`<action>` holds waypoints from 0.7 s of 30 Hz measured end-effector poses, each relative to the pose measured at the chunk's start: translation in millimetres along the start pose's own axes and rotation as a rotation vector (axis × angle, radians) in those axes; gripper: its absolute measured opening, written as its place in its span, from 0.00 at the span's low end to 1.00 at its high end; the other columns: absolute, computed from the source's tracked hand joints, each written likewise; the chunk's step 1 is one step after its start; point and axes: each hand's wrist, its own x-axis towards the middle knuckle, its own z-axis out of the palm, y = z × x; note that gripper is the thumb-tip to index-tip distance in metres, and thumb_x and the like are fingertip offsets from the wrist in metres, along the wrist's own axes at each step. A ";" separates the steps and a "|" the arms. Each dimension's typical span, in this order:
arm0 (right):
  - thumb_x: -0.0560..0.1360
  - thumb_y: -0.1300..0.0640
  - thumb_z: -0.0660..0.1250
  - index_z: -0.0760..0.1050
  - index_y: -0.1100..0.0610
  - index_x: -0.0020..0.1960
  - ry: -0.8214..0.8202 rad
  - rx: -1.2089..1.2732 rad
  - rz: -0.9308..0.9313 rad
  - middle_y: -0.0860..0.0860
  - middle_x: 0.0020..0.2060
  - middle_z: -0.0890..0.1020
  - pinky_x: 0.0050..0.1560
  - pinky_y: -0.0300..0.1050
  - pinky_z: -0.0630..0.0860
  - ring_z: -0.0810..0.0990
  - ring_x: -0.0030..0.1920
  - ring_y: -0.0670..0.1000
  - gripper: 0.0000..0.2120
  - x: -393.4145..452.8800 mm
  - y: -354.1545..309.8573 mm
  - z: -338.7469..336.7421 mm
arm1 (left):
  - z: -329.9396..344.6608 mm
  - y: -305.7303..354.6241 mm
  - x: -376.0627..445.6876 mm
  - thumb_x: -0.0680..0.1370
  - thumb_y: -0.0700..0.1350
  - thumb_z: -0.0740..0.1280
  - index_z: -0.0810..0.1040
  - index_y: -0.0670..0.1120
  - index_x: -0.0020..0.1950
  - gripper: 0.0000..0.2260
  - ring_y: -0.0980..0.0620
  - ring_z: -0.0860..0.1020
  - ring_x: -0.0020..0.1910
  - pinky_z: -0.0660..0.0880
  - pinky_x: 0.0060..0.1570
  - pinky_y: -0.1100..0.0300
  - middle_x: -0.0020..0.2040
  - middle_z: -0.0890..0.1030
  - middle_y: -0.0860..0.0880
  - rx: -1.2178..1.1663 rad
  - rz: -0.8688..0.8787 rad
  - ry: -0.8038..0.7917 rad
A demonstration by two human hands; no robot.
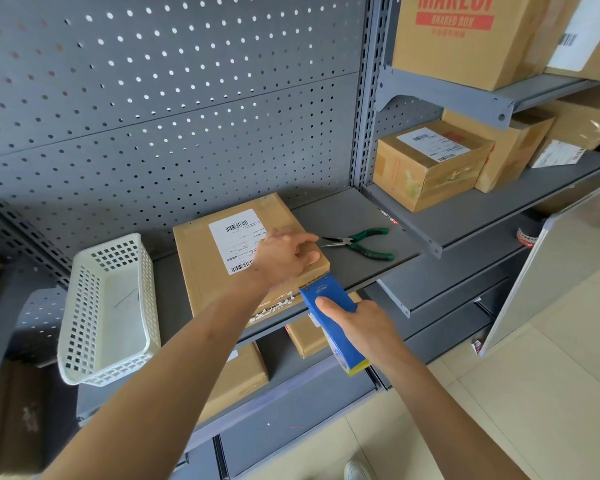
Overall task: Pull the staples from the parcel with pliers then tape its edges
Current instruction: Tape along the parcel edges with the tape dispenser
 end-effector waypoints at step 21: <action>0.72 0.25 0.64 0.71 0.57 0.39 0.099 -0.222 0.002 0.51 0.34 0.75 0.36 0.46 0.73 0.76 0.34 0.53 0.33 -16.4 -28.7 -15.3 | -4.6 5.9 -3.0 0.83 0.57 0.63 0.76 0.62 0.68 0.14 0.47 0.67 0.64 0.67 0.66 0.47 0.51 0.69 0.54 0.028 0.014 -0.072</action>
